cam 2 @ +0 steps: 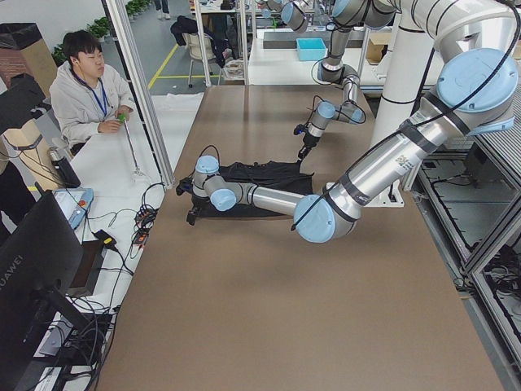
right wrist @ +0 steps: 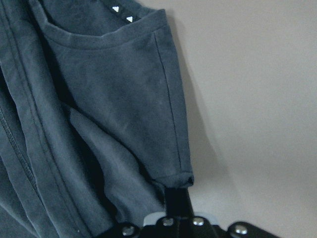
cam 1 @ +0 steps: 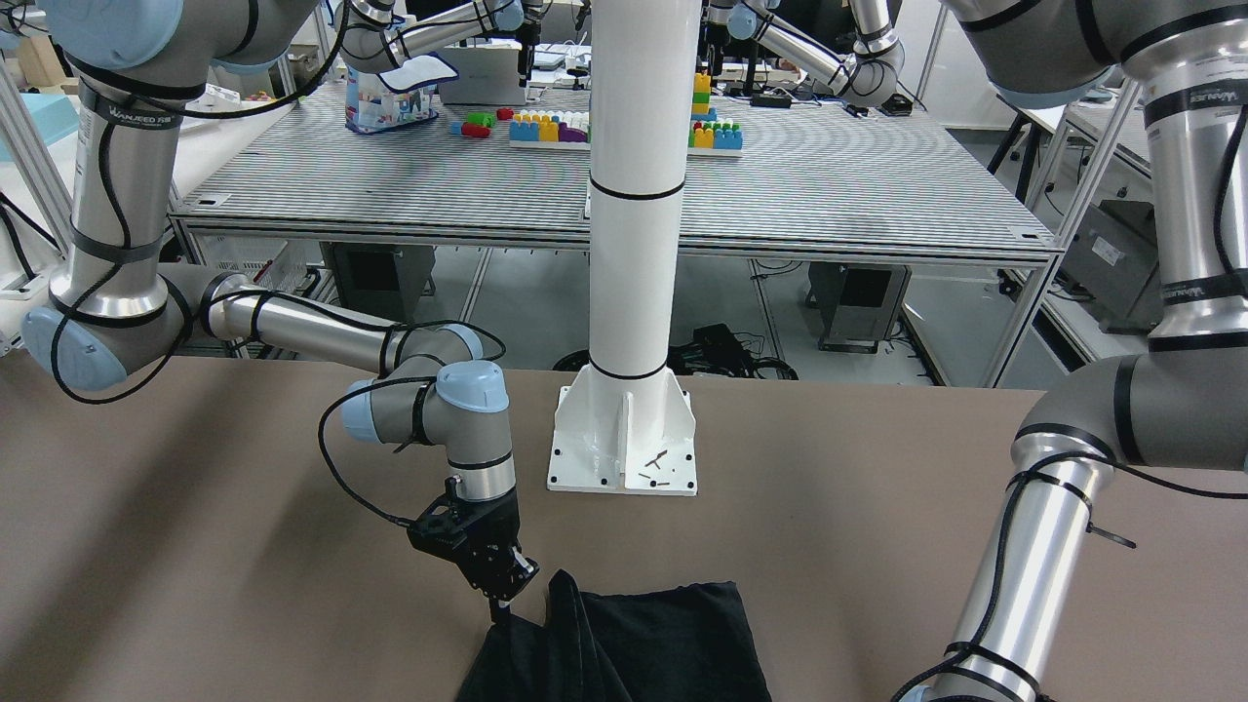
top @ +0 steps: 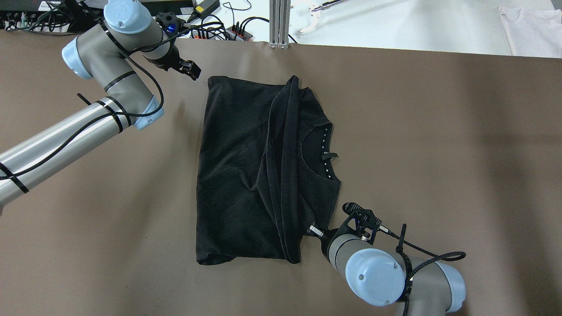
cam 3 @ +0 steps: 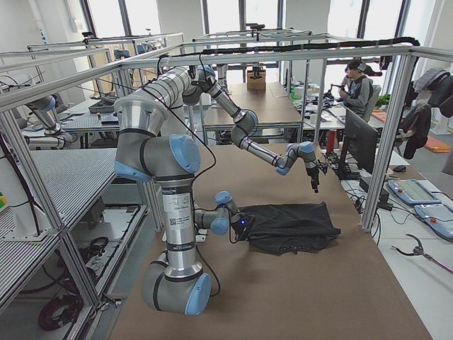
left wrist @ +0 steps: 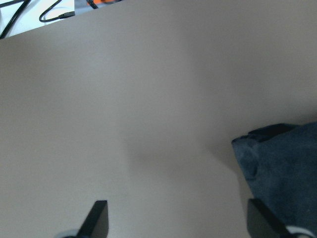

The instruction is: Fold clothes

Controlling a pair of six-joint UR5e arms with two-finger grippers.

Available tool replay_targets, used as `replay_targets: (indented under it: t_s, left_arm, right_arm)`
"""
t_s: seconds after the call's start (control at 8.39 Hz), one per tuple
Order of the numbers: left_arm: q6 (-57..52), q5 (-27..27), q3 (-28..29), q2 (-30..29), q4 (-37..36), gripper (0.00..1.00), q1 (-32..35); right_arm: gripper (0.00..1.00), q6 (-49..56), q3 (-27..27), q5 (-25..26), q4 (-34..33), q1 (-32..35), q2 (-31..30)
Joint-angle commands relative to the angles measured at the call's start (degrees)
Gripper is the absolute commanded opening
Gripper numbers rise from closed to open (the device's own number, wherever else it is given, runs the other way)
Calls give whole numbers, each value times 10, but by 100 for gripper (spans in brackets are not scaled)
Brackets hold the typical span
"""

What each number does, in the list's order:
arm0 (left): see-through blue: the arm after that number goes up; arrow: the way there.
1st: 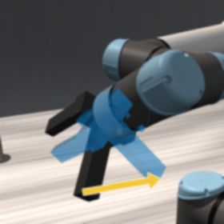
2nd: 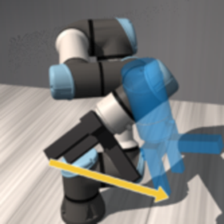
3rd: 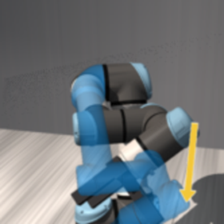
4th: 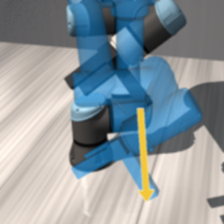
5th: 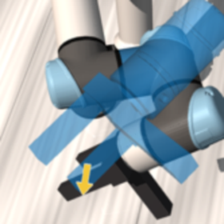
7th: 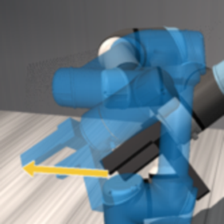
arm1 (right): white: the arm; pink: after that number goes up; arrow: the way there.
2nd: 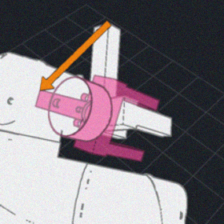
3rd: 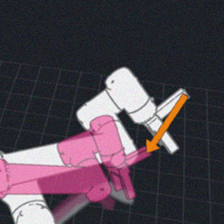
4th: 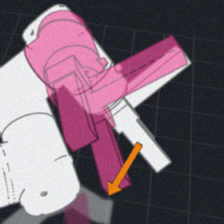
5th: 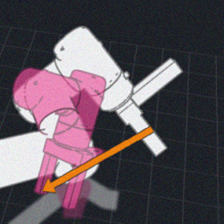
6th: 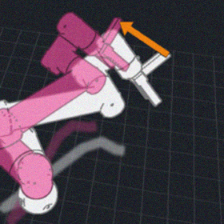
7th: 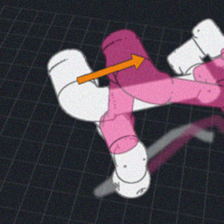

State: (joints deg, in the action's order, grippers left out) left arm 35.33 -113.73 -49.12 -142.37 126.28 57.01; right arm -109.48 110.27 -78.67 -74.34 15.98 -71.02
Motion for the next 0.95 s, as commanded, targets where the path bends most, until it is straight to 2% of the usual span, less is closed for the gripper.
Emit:
replay_targets:
  t_s: [0.0,0.12,0.48,0.72,0.83]
  left_arm:
    - [1,-1,-2,2,1,100,-1]
    - [2,-1,-3,2,1,100,-1]
    - [21,0,-26,18,2,100,-16]
    - [37,-1,-43,23,2,100,-16]
    - [47,-2,-55,25,1,100,-16]
  right_arm:
    - [47,45,5,3,-2,-4,-7]
    - [94,89,1,4,-5,-2,-5]
    - [94,190,-8,36,-19,11,27]
    - [94,245,-65,34,-104,47,119]
    - [94,268,-79,33,-107,55,128]
